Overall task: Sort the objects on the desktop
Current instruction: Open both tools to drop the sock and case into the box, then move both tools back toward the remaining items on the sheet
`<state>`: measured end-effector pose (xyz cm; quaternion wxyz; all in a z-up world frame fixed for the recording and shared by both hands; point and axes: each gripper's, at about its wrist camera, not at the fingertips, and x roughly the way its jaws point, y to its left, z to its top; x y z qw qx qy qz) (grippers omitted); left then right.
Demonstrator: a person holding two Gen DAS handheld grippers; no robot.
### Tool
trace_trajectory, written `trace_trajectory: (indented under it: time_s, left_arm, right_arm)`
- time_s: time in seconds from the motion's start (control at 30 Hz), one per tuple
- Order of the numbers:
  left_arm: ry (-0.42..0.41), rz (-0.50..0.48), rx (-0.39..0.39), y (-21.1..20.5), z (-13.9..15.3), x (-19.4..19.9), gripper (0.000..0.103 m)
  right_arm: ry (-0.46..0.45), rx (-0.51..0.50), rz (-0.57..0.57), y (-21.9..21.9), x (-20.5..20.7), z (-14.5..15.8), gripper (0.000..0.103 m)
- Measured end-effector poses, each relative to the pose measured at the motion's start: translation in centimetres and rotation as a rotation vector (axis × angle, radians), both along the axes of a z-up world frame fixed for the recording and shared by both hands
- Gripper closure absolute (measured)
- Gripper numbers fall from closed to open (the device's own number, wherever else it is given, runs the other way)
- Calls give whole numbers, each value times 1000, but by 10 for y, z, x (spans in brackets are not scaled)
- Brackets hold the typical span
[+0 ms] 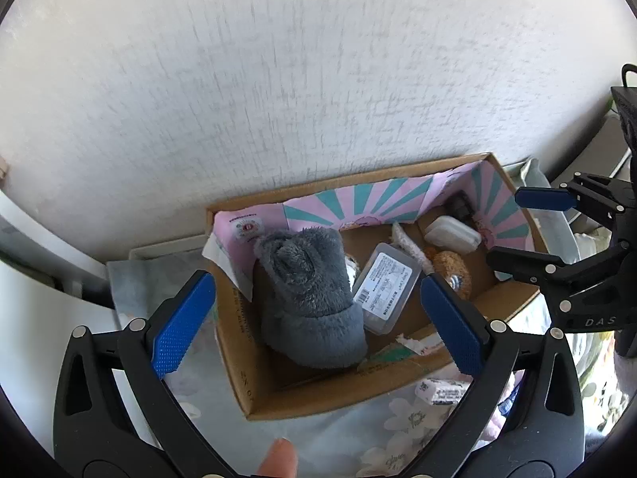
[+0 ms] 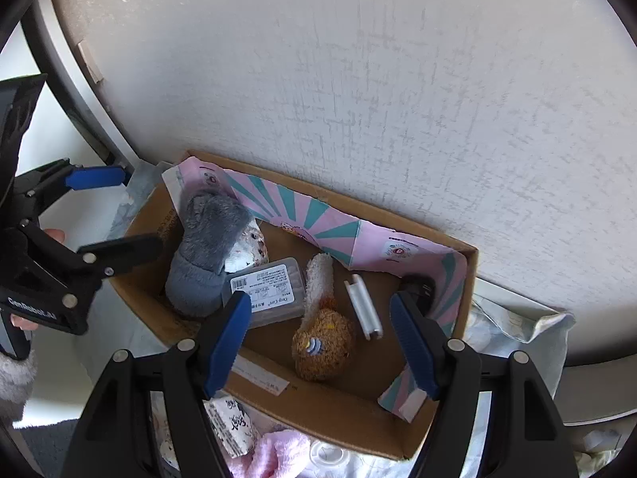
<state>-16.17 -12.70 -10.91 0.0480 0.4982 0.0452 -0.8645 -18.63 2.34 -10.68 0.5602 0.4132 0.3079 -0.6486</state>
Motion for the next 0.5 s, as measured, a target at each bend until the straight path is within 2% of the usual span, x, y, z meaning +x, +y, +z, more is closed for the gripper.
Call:
trace_trajectory:
  time_s: [0.2,0.5]
  left_arm:
    - [55,6,36,-4,13,14,1]
    - [47,19,95,-12,10,35,1]
  right_arm:
    - [59,-16,-11,15,2,9,35]
    - [73,-24,-18,46,-1,17,35]
